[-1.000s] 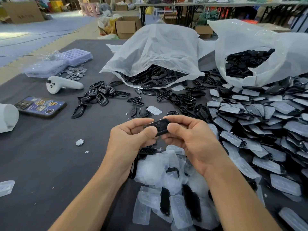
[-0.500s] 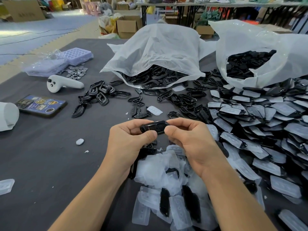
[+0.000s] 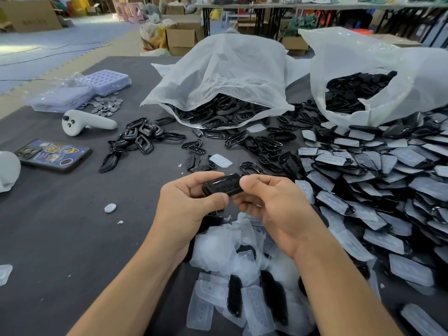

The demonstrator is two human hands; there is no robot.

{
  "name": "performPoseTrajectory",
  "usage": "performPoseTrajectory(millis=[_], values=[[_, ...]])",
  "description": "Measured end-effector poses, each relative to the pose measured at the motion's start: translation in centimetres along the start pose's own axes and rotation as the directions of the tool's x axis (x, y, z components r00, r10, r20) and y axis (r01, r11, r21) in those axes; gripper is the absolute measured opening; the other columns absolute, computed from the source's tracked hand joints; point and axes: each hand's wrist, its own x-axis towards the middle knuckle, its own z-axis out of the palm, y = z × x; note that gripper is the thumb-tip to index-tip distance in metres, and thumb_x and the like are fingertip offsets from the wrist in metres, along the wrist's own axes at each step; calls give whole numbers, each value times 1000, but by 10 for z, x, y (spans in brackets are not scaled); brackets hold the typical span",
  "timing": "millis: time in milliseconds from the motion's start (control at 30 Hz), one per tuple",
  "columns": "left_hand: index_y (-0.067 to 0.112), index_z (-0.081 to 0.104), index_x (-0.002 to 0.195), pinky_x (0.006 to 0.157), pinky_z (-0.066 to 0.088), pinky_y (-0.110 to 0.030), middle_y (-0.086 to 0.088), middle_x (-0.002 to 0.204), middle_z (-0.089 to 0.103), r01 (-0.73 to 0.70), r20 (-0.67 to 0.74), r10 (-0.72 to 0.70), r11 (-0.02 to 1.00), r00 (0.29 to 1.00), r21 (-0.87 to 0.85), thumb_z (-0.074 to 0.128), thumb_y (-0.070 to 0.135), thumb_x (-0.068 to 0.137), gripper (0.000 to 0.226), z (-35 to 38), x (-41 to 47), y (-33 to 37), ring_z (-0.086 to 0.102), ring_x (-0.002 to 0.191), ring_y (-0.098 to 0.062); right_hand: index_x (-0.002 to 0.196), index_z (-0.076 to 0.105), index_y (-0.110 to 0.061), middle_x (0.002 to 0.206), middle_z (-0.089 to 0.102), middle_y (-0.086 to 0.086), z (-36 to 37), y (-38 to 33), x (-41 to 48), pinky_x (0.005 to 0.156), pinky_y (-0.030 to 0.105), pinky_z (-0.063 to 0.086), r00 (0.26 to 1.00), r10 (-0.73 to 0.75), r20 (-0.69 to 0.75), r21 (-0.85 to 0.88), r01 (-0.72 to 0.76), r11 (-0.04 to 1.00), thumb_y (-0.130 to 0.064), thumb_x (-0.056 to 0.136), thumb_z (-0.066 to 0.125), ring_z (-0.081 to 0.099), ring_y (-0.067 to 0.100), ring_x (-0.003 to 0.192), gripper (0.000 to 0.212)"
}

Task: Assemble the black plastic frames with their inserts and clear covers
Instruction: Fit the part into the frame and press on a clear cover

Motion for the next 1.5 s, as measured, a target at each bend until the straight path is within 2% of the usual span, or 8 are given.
performPoseTrajectory(millis=[133, 300, 467, 667, 867, 1033, 1233, 1500], values=[[27, 85, 94, 62, 56, -20, -11, 82, 78, 62, -66, -69, 993, 995, -103, 84, 6, 60, 40, -1, 3, 1, 67, 65, -14, 89, 76, -3, 85, 75, 19, 1, -2, -2, 64, 29, 58, 997, 75, 5, 258, -74, 963, -24, 107, 49, 69, 22, 69, 39], [27, 85, 84, 56, 54, -19, -3, 69, 76, 31, -149, -39, 998, 988, -53, 85, -11, 69, 41, 1, -1, 3, 67, 56, -11, 91, 70, -3, 70, 71, 11, 3, -2, -1, 47, 20, 50, 989, 26, -144, 124, -8, 992, -16, 105, 54, 61, 14, 51, 26], [35, 83, 81, 67, 57, -25, 4, 77, 80, -144, -275, 220, 952, 936, 271, 85, -5, 74, 40, 2, -4, 0, 73, 67, -11, 101, 56, -6, 70, 69, 13, 13, 1, -5, 46, 24, 48, 998, -4, -55, 35, 6, 999, -21, 103, 60, 61, 18, 50, 15], [35, 82, 82, 86, 55, -13, 22, 104, 77, -436, -49, 573, 673, 818, 597, 78, -20, 69, 56, 0, -14, -5, 74, 97, 0, 107, 57, -4, 62, 66, 9, 17, 8, -3, 48, 27, 51, 995, -62, -78, -49, 58, 997, 3, 93, 66, 61, 19, 50, 18], [33, 81, 107, 77, 61, -46, -2, 98, 82, -124, 63, 113, 971, 992, 207, 56, 1, 59, 62, -3, -8, -2, 77, 88, -32, 90, 64, -26, 61, 69, 4, 1, 3, -2, 50, 33, 52, 961, -256, -103, -405, 195, 893, 0, 84, 68, 64, 23, 48, 26], [33, 83, 95, 75, 60, -37, 0, 84, 81, -90, 197, -6, 876, 980, 474, 78, 3, 78, 34, -9, -1, 5, 77, 76, -22, 84, 68, -31, 62, 67, -12, 11, 13, -10, 55, 18, 50, 880, -472, 54, -747, 349, 566, -12, 81, 77, 63, 6, 57, 21], [21, 82, 75, 50, 55, -22, -4, 72, 78, 54, -221, -6, 976, 975, 212, 78, -10, 80, 31, -30, 11, 8, 68, 56, -12, 100, 73, -30, 82, 71, -18, 22, 15, -2, 73, 13, 51, 847, -532, -24, -773, 322, 547, -17, 90, 69, 65, 0, 78, 17], [14, 76, 80, 46, 51, -17, 3, 64, 75, 65, -379, -63, 998, 923, -7, 79, -12, 79, 27, -42, 22, 7, 66, 52, -5, 101, 69, -11, 99, 69, 12, 40, -10, 93, 82, 36, 51, 948, -313, 55, -976, 117, 184, -10, 89, 66, 59, 36, 98, 13]])
